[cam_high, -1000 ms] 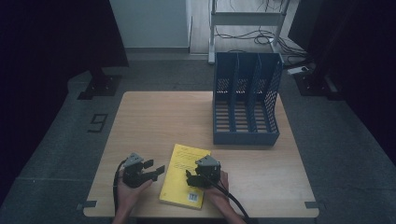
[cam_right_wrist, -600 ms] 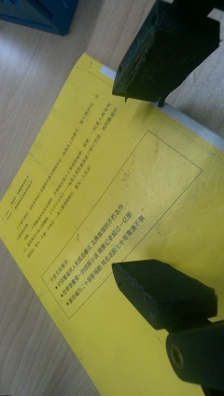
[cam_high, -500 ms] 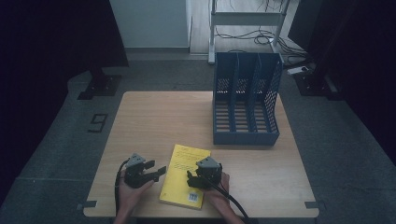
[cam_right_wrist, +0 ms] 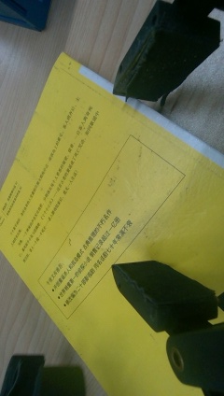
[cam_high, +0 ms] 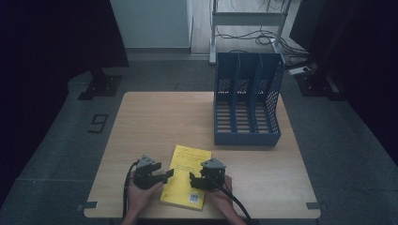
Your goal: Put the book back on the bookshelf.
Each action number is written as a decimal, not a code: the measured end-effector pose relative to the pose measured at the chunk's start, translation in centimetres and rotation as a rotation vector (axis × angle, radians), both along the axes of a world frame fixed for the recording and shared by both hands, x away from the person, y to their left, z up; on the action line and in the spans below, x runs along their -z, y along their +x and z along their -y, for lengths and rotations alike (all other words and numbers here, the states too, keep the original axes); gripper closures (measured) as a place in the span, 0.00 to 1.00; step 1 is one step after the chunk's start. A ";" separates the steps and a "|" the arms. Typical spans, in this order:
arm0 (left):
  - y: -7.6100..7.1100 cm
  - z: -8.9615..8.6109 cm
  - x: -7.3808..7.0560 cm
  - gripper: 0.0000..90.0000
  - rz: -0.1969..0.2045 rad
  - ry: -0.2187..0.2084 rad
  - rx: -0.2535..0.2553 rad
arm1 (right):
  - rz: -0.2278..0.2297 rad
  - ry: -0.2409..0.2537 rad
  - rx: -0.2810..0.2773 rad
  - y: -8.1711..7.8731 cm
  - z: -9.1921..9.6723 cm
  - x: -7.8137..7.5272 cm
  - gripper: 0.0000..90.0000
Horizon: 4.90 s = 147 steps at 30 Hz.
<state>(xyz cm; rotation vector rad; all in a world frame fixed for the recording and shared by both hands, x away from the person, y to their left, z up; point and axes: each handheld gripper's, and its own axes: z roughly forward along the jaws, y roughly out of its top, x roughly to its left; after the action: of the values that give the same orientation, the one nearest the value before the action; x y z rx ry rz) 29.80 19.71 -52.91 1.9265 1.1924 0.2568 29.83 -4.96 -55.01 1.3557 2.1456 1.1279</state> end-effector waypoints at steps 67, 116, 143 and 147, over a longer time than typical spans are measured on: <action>-0.5 2.6 -0.1 0.36 -0.047 -0.012 0.023 | 0.011 0.017 0.020 -0.3 0.0 0.2 0.15; 1.2 3.6 -0.7 0.53 -0.143 -0.018 0.120 | 0.018 0.016 0.014 -0.3 0.0 0.1 0.15; 0.2 3.8 -1.4 0.88 -0.028 -0.028 0.116 | 0.007 0.065 0.007 -0.3 0.5 0.2 0.15; 0.2 3.7 -1.4 0.90 -0.024 -0.036 0.124 | 0.004 0.075 0.005 -0.2 0.6 0.2 0.15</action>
<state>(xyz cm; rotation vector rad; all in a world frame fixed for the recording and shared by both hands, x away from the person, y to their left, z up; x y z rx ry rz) 29.96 16.00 -51.51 1.9682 1.0810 0.1453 29.62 -5.60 -55.19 1.3893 2.1157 1.2196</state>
